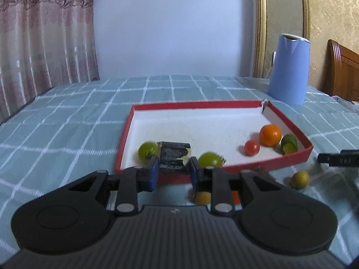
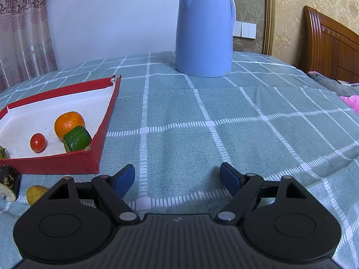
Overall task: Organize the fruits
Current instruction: 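Carry the eggplant slice into the tray and open the left tool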
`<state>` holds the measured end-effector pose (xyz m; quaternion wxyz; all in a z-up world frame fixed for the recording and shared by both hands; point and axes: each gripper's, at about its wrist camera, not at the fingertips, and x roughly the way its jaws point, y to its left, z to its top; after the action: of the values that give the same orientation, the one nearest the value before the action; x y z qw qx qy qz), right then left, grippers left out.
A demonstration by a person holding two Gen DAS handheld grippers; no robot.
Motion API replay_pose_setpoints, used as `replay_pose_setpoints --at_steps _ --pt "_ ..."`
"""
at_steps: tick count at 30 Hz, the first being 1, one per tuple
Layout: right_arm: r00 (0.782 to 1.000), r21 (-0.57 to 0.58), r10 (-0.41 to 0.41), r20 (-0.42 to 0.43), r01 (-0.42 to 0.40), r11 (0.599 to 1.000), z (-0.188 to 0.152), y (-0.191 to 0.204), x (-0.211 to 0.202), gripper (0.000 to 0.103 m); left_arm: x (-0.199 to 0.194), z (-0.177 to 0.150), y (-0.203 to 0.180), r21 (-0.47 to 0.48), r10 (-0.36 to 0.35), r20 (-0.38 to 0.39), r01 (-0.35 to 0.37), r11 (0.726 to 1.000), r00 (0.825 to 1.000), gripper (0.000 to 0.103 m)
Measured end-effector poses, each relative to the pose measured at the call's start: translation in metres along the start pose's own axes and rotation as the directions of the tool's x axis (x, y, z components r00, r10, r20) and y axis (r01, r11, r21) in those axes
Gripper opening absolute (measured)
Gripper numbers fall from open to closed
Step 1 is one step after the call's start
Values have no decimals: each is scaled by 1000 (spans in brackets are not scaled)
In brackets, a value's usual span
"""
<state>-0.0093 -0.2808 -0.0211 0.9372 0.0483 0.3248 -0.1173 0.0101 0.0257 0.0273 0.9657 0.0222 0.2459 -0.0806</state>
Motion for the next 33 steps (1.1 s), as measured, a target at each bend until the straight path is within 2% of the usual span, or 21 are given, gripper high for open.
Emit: replay_pose_setpoints --at_steps 4,17,24,33 --pt "1000 0 0 0 0 1000 0 0 0 83 20 11 -1 -18 -11 -21 10 1000 1000 26" --pt "1000 0 2 0 -2 1000 0 0 0 83 84 28 -4 -39 58 -88 -61 997 994 26" --pt "1000 0 2 1 -2 1000 0 0 0 83 95 24 -6 -14 74 -102 -76 997 992 26" --pt "1000 0 2 1 -2 1000 0 0 0 83 88 22 -3 -27 49 -103 -52 998 993 29"
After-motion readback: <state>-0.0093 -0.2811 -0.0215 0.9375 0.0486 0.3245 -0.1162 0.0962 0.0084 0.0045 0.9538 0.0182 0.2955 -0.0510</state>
